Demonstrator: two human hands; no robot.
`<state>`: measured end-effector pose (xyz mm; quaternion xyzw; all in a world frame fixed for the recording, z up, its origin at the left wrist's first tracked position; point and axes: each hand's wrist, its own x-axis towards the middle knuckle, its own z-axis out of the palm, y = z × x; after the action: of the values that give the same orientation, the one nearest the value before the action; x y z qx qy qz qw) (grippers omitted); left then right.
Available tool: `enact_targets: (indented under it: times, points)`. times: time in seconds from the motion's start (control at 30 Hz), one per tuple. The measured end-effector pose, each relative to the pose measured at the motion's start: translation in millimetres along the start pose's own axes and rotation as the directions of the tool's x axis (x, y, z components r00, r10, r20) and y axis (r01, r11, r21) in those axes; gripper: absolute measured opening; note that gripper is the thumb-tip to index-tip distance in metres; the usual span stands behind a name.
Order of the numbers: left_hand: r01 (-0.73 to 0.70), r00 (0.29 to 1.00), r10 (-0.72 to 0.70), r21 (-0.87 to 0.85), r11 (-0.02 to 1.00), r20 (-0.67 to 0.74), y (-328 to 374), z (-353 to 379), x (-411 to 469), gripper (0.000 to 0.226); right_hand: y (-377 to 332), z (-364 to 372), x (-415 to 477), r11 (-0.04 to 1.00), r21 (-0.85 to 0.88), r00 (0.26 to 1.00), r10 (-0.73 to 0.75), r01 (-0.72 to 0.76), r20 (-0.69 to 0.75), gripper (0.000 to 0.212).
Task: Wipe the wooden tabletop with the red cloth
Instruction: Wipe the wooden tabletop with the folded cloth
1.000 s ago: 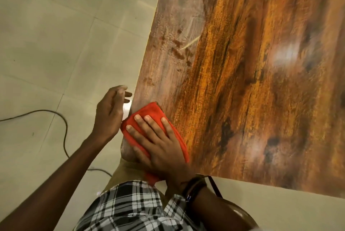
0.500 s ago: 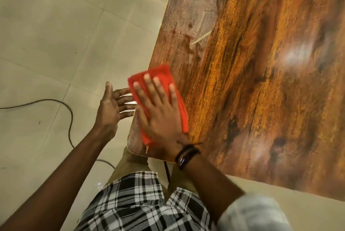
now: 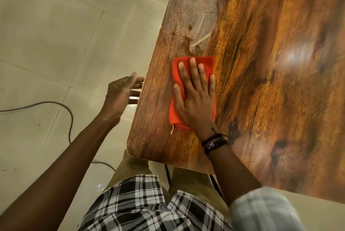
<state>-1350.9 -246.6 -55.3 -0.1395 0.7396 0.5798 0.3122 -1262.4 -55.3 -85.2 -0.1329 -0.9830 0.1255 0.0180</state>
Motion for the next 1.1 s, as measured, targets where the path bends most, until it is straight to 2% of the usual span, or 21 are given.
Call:
enact_targets:
  times: [0.13,0.3,0.4,0.47,0.6,0.7,0.77,0.87,1.0,1.1]
  points:
    - [-0.048,0.999,0.048,0.015,0.999,-0.001,16.6,15.9,14.5,0.027,33.3,-4.2,79.2,0.993,-0.008,0.992,0.117,-0.118,-0.05,0.061]
    - [-0.081,0.997,0.081,0.002,0.997,-0.012,30.8,24.9,33.0,0.029,57.5,-17.1,170.2,0.949,0.029,0.949,0.314,-0.315,0.007,0.06]
    - [-0.103,0.995,0.103,-0.013,0.995,-0.018,38.7,28.6,43.6,0.031,51.4,-18.6,192.6,0.93,0.052,0.932,0.363,-0.363,0.01,0.059]
    - [-0.108,0.994,0.107,-0.036,0.994,-0.035,43.0,29.7,49.0,0.032,39.5,-12.1,184.1,0.95,0.039,0.951,0.31,-0.31,0.008,0.06]
    - [-0.116,0.991,0.11,-0.086,0.99,-0.074,46.3,31.0,57.6,0.031,-13.8,6.5,120.4,1.0,0.03,0.999,0.003,-0.002,-0.033,0.061]
    - [-0.133,0.984,0.119,-0.102,0.986,-0.13,48.4,32.0,60.5,0.029,-53.9,13.3,68.2,0.978,0.036,0.976,-0.208,0.206,0.07,0.059]
    - [-0.151,0.977,0.134,-0.097,0.984,-0.167,51.2,29.9,64.6,0.025,-50.5,12.9,62.5,0.96,0.036,0.956,-0.279,0.277,0.093,0.057]
    - [-0.159,0.977,0.144,-0.089,0.983,-0.156,59.2,31.0,76.1,0.026,-18.0,8.6,96.8,0.957,0.024,0.954,-0.291,0.29,0.072,0.059]
    - [-0.169,0.978,0.161,-0.048,0.984,-0.136,75.8,54.3,102.2,0.021,25.5,-3.2,175.9,0.986,0.005,0.984,-0.169,0.169,0.057,0.061]
    - [-0.236,0.962,0.245,0.084,0.968,-0.122,92.8,79.4,123.6,0.03,44.9,-10.0,237.1,0.995,-0.014,0.994,-0.1,0.101,0.052,0.06]
